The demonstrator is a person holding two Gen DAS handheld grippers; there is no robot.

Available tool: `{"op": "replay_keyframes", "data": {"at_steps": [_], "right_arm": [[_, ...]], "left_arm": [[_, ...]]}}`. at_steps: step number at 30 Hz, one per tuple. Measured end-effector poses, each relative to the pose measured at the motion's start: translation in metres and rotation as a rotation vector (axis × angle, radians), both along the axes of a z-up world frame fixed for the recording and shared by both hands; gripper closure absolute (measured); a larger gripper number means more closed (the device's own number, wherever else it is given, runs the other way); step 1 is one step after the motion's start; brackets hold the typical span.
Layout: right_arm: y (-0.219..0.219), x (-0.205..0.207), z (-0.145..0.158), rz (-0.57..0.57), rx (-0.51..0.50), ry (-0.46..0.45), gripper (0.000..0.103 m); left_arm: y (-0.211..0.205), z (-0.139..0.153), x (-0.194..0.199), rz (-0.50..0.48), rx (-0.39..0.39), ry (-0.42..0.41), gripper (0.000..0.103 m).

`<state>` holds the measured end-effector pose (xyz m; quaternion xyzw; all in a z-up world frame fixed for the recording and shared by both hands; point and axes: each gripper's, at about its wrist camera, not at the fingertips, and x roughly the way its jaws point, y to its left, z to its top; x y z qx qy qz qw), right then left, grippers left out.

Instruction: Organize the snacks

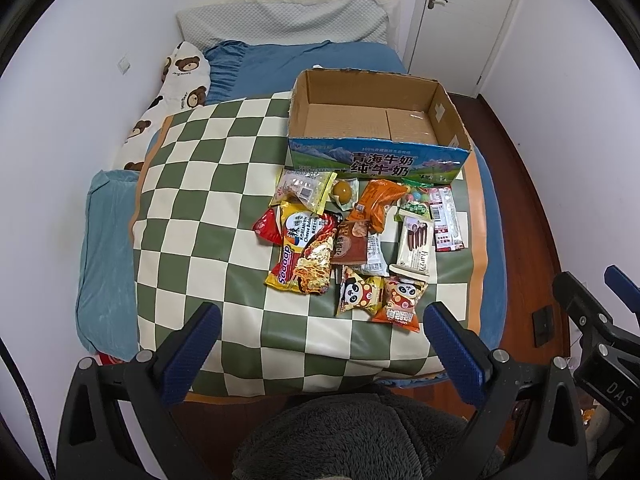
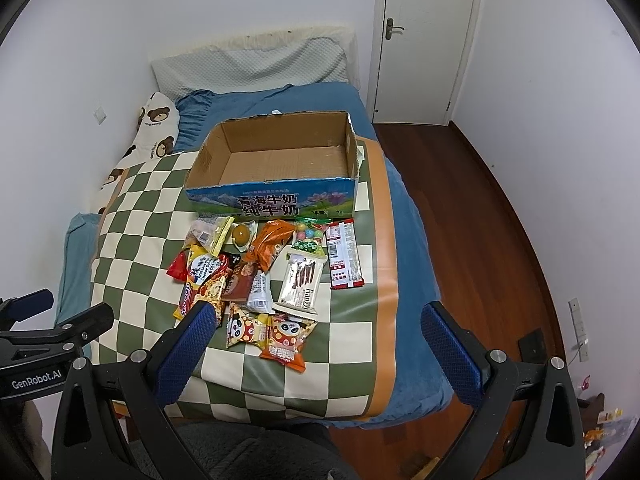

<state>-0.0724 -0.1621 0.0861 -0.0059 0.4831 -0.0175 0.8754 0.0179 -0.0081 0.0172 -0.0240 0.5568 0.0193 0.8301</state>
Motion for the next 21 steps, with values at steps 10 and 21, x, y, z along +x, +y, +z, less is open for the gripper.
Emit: {"op": "replay_keyframes", "data": {"at_steps": [10, 21], "right_arm": [[0.002, 0.002, -0.004, 0.003, 0.016, 0.015, 0.000], [-0.007, 0.059, -0.103, -0.059, 0.089, 0.132, 0.001]], "left_arm": [[0.003, -0.007, 0.003, 0.006, -0.002, 0.004, 0.000], [0.075, -0.110, 0.062, 0.178, 0.084, 0.108, 0.000]]}}
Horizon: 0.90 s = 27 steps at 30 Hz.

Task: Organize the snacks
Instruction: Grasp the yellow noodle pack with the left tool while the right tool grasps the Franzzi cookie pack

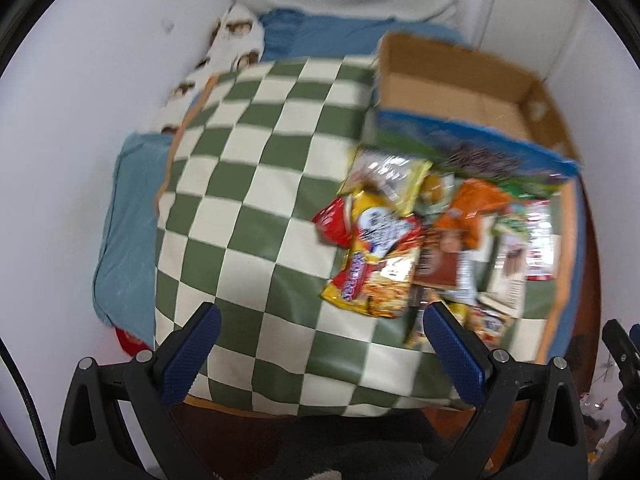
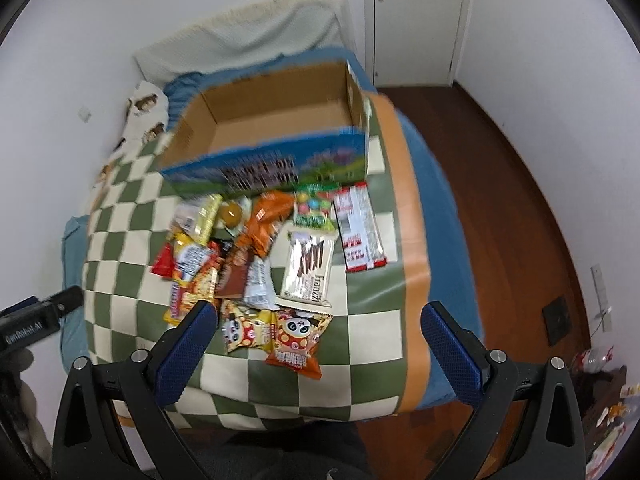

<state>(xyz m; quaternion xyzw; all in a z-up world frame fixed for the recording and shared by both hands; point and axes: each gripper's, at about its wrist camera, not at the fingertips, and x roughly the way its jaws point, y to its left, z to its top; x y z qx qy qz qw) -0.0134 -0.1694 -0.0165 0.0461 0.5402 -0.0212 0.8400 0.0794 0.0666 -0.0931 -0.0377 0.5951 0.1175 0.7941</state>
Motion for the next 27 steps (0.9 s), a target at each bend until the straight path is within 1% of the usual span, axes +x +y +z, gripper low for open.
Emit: {"op": "replay_keyframes", "data": {"at_steps": [3, 6, 8, 10, 12, 13, 16, 18, 19, 20, 21, 24, 27], "right_arm": [[-0.004, 0.024, -0.046, -0.015, 0.044, 0.054, 0.006], [-0.004, 0.052, -0.095, -0.030, 0.070, 0.139, 0.010], [-0.002, 0.069, -0.122, -0.039, 0.067, 0.182, 0.011], [-0.001, 0.084, -0.145, -0.050, 0.074, 0.211, 0.020], [0.000, 0.098, -0.167, -0.063, 0.083, 0.240, 0.026], [0.000, 0.103, -0.175, -0.073, 0.086, 0.249, 0.028], [0.006, 0.118, -0.200, -0.079, 0.074, 0.280, 0.028], [0.011, 0.125, -0.213, -0.072, 0.081, 0.300, 0.028], [0.014, 0.128, -0.219, -0.072, 0.085, 0.311, 0.035], [0.017, 0.130, -0.226, -0.066, 0.075, 0.323, 0.039], [0.019, 0.131, -0.230, -0.063, 0.063, 0.328, 0.040], [0.021, 0.127, -0.233, -0.051, 0.058, 0.317, 0.041], [0.023, 0.119, -0.231, -0.036, 0.037, 0.349, 0.041]], "left_arm": [[0.007, -0.038, 0.021, -0.004, -0.011, 0.060, 0.000], [0.000, -0.074, 0.046, -0.048, -0.023, 0.123, 0.000], [-0.009, -0.095, 0.063, -0.092, -0.050, 0.157, 0.000], [-0.020, -0.117, 0.079, -0.134, -0.053, 0.192, 0.000], [-0.031, -0.144, 0.096, -0.170, -0.064, 0.237, 0.000], [-0.034, -0.154, 0.101, -0.180, -0.067, 0.260, 0.000], [-0.041, -0.185, 0.114, -0.210, -0.063, 0.317, 0.000], [-0.044, -0.197, 0.117, -0.230, -0.085, 0.326, 0.001], [-0.045, -0.201, 0.117, -0.245, -0.081, 0.325, 0.004], [-0.046, -0.204, 0.116, -0.257, -0.076, 0.323, 0.012], [-0.045, -0.206, 0.115, -0.264, -0.102, 0.318, 0.020], [-0.038, -0.203, 0.104, -0.261, -0.104, 0.287, 0.022], [-0.026, -0.202, 0.085, -0.243, -0.094, 0.283, 0.022]]}}
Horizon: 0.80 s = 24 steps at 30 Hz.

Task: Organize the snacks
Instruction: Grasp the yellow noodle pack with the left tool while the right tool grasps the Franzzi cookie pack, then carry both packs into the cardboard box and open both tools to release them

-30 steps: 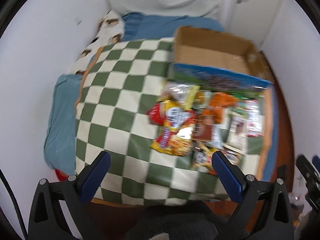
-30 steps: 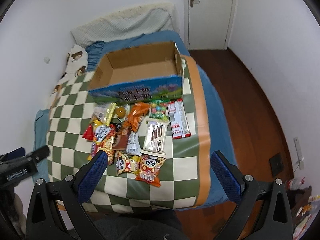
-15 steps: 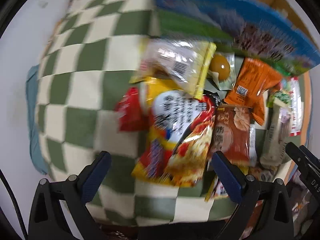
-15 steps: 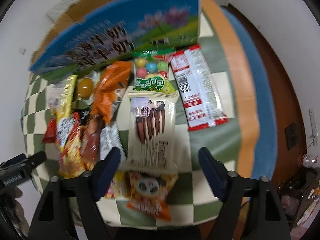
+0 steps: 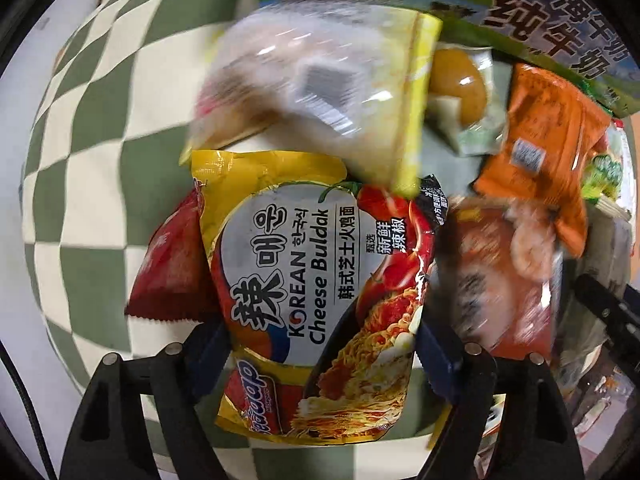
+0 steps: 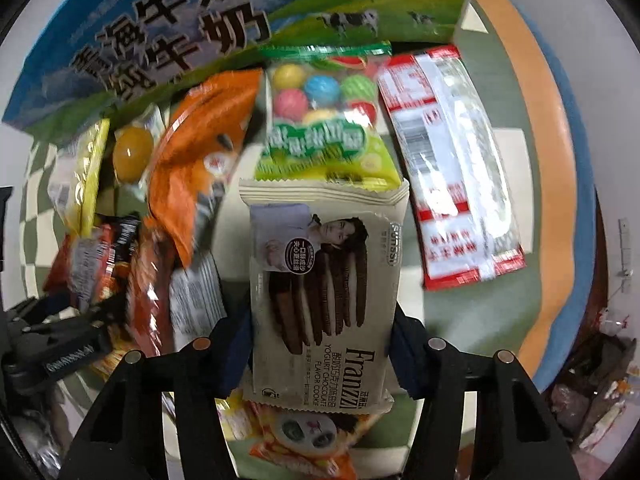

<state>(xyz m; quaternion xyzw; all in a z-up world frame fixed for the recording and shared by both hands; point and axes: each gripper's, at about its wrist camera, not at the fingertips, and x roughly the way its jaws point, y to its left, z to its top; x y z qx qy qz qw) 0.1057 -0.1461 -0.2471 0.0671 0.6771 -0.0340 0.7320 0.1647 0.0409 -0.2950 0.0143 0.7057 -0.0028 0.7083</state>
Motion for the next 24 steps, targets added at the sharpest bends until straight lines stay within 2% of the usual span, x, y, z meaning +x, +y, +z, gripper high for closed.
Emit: {"op": "replay_keyframes", "data": {"at_steps": [5, 13, 16, 24], "right_arm": [[0.003, -0.009, -0.013, -0.009, -0.023, 0.012, 0.041], [0.009, 0.008, -0.030, -0.031, -0.068, 0.020, 0.039], [0.013, 0.011, -0.032, -0.023, -0.081, 0.007, 0.041], [0.026, -0.015, -0.004, 0.021, -0.071, -0.070, 0.042]], "left_arm": [[0.014, -0.013, -0.015, 0.033, -0.062, 0.031, 0.016], [0.018, -0.033, -0.025, 0.024, -0.053, -0.012, 0.017], [0.007, -0.022, -0.034, 0.022, -0.036, -0.042, 0.018], [-0.009, 0.026, -0.078, 0.036, -0.033, -0.122, 0.018]]}}
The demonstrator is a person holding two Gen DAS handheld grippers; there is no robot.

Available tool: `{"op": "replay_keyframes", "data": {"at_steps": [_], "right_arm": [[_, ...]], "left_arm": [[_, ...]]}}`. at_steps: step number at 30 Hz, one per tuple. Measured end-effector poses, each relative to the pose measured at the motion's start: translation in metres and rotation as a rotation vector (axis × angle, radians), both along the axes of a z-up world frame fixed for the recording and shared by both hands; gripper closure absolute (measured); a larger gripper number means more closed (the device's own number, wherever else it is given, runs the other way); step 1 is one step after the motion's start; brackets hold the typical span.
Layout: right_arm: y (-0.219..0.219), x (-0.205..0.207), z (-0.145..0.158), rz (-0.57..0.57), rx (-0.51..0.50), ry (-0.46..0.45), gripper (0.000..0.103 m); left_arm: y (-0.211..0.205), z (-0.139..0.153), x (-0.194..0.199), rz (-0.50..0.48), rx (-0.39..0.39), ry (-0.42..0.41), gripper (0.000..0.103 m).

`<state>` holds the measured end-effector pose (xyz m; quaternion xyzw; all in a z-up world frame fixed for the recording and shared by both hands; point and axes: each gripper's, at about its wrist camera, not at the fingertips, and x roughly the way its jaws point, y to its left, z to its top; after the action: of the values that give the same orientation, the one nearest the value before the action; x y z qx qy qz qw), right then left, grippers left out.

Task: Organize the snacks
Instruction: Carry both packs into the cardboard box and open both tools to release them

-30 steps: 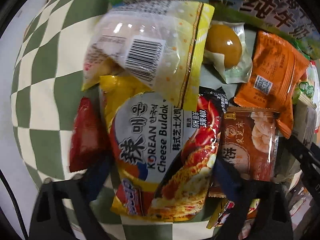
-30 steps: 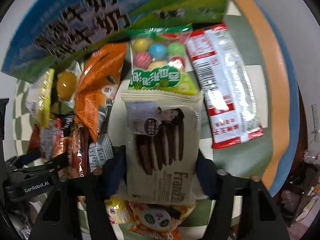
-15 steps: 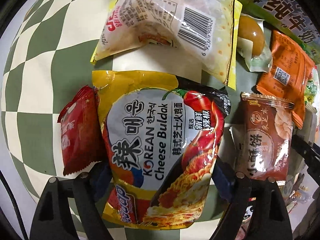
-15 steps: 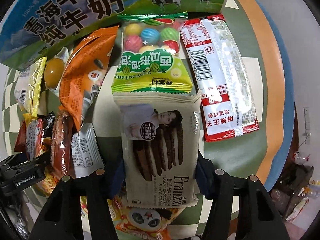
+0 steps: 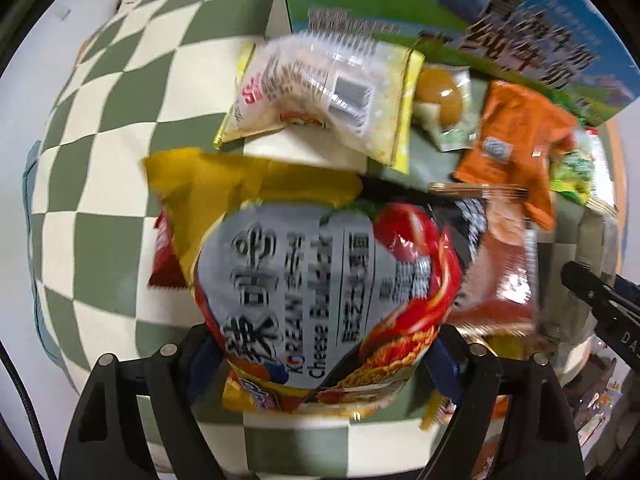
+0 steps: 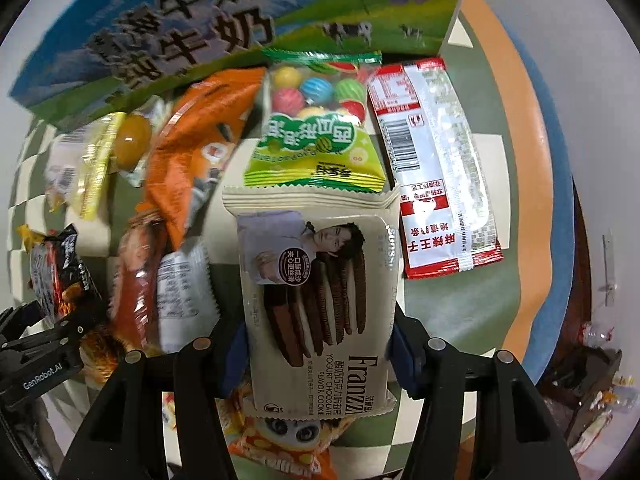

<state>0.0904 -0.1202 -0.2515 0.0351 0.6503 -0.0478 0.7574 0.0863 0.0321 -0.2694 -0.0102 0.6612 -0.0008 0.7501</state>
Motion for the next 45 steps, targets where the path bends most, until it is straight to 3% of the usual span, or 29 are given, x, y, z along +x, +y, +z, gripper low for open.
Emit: {"op": "replay_keyframes", "data": {"at_steps": [6, 11, 13, 18, 23, 26, 30, 35, 39, 44, 45], "right_arm": [[-0.004, -0.012, 0.045, 0.043, 0.085, -0.076, 0.042], [-0.005, -0.004, 0.101, 0.088, 0.154, -0.163, 0.042], [-0.006, 0.012, 0.120, 0.107, 0.169, -0.194, 0.042], [-0.007, 0.051, 0.174, 0.141, 0.230, -0.276, 0.042], [-0.007, 0.116, 0.200, 0.168, 0.233, -0.343, 0.042], [-0.012, 0.160, 0.193, 0.167, 0.209, -0.341, 0.042], [-0.018, 0.219, 0.168, 0.155, 0.193, -0.280, 0.042], [-0.019, 0.273, 0.116, 0.179, 0.171, -0.157, 0.042], [-0.022, 0.304, 0.080, 0.182, 0.173, -0.075, 0.041], [-0.023, 0.331, 0.052, 0.180, 0.169, -0.034, 0.040], [-0.023, 0.333, 0.047, 0.179, 0.167, -0.029, 0.035]], "left_arm": [[-0.011, 0.047, -0.020, 0.019, -0.037, -0.054, 0.018], [-0.017, 0.113, -0.018, 0.015, -0.083, -0.158, 0.018], [-0.029, 0.148, 0.036, 0.011, -0.109, -0.186, 0.018], [-0.041, 0.199, 0.106, -0.009, -0.191, -0.245, 0.018], [-0.052, 0.228, 0.178, -0.019, -0.219, -0.254, 0.018], [-0.053, 0.212, 0.234, -0.015, -0.198, -0.205, 0.018], [-0.058, 0.168, 0.289, -0.012, -0.177, -0.085, 0.018], [-0.069, 0.112, 0.331, -0.010, -0.165, 0.041, 0.018], [-0.075, 0.079, 0.359, -0.021, -0.144, 0.096, 0.018], [-0.086, 0.058, 0.372, -0.059, -0.123, 0.149, 0.018], [-0.086, 0.056, 0.375, -0.067, -0.126, 0.148, 0.018]]}}
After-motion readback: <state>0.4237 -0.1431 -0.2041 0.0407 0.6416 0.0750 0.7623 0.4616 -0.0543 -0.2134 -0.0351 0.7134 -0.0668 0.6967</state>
